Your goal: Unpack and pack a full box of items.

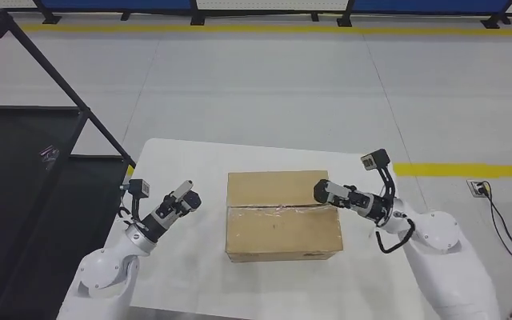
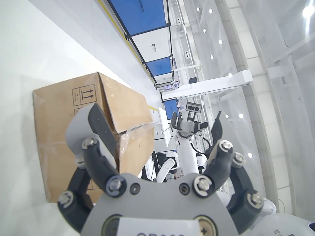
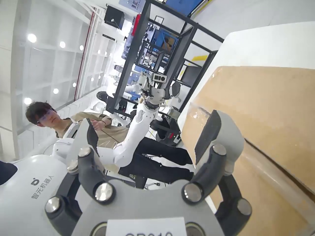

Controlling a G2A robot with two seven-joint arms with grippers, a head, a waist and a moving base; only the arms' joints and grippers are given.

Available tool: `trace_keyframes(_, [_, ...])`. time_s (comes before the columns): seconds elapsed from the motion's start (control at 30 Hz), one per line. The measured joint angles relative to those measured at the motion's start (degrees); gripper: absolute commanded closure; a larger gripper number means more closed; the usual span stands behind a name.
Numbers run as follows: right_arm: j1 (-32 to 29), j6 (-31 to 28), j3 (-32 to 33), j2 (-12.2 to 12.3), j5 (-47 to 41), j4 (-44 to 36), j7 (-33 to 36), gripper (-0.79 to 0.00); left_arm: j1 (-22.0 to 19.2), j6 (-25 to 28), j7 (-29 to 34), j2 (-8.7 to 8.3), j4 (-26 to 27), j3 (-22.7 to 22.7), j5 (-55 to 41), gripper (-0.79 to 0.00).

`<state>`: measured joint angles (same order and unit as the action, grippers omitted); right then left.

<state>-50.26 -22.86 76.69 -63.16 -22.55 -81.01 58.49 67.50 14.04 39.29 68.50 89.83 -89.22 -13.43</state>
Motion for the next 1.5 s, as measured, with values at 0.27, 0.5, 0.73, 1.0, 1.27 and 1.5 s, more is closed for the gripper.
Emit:
trace_keyframes(0.27, [1.7, 7.8, -5.4, -0.4, 9.9, -1.4, -3.2, -0.785, -0.1, 0.1, -0.2, -0.24, -0.4, 0.1, -0.5, -0.785])
trace_keyframes(0.5, [5.2, 10.5, -8.9, -1.0, 11.0, 3.0, -2.9, -0.785, -0.5, 0.0, -0.4, -0.40, -1.2, 0.6, -0.9, -0.785])
trace_keyframes(0.73, [5.6, 6.4, -11.1, -1.1, 19.9, 2.7, -6.7, -0.785, -1.3, -0.3, -0.2, -0.58, -1.7, 1.0, -0.9, -0.785])
trace_keyframes(1.0, [3.9, 2.1, -9.9, -0.7, 23.6, 1.4, -10.3, -0.785, -2.1, -0.6, 0.0, -0.79, -2.5, 1.3, -1.2, -0.785])
trace_keyframes(1.27, [3.2, 3.0, -10.0, -0.6, 26.1, 0.5, -11.7, -0.785, -2.9, -0.7, 0.2, -1.01, -3.3, 1.5, -1.6, -0.785])
trace_keyframes(1.5, [3.0, 3.8, -9.2, -0.2, 24.7, -0.4, -7.6, -0.785, -3.5, -0.7, 0.4, -1.22, -4.1, 1.4, -2.1, -0.785])
